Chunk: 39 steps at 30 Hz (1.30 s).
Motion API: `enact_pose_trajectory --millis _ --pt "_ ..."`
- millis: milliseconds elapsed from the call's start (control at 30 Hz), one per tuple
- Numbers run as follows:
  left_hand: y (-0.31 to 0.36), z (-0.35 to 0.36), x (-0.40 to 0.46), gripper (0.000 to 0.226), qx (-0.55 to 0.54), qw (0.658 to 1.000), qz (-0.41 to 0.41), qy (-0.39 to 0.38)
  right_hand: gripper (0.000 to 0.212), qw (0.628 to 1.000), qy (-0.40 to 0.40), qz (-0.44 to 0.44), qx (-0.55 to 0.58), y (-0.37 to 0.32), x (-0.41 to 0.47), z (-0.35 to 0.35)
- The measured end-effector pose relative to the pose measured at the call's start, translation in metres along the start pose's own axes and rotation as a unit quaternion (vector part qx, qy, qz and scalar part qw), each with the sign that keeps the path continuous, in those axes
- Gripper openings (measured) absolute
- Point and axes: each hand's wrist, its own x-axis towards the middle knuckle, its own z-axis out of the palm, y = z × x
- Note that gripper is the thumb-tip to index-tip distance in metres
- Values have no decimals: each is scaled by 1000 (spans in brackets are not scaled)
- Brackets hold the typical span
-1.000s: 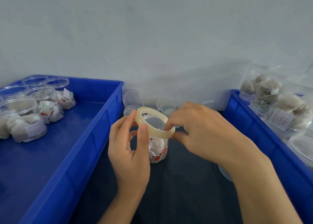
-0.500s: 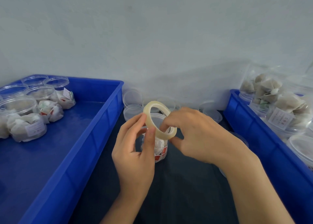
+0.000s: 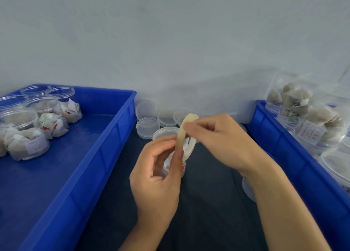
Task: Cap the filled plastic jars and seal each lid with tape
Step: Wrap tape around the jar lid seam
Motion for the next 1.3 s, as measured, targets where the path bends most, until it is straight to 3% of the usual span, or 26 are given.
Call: enact_pose_trajectory --millis 133,267,433,600,767,1033,1300 --pt "2 4 -5 38 -3 1000 -13 -19 36 991 30 53 116 -5 1 -2" --pt "8 6 -7 27 -53 998 -35 -10 34 995 -15 13 101 -7 -4 -5" --pt "9 2 1 39 -64 997 -50 14 3 991 -84 -57 87 -18 -15 -11" --pt "11 -2 6 71 -131 987 -92 6 14 987 -114 -111 -5 -25 -22 -11" --pt "11 -2 8 52 -139 985 -100 5 14 984 -121 -116 -63 -27 -26 -10" --pt "7 -3 8 64 -83 991 -100 12 21 977 -89 -102 -166 -24 -23 -13" --pt "1 -5 3 76 -16 994 -104 31 22 980 -103 -87 -144 -20 -19 -10"
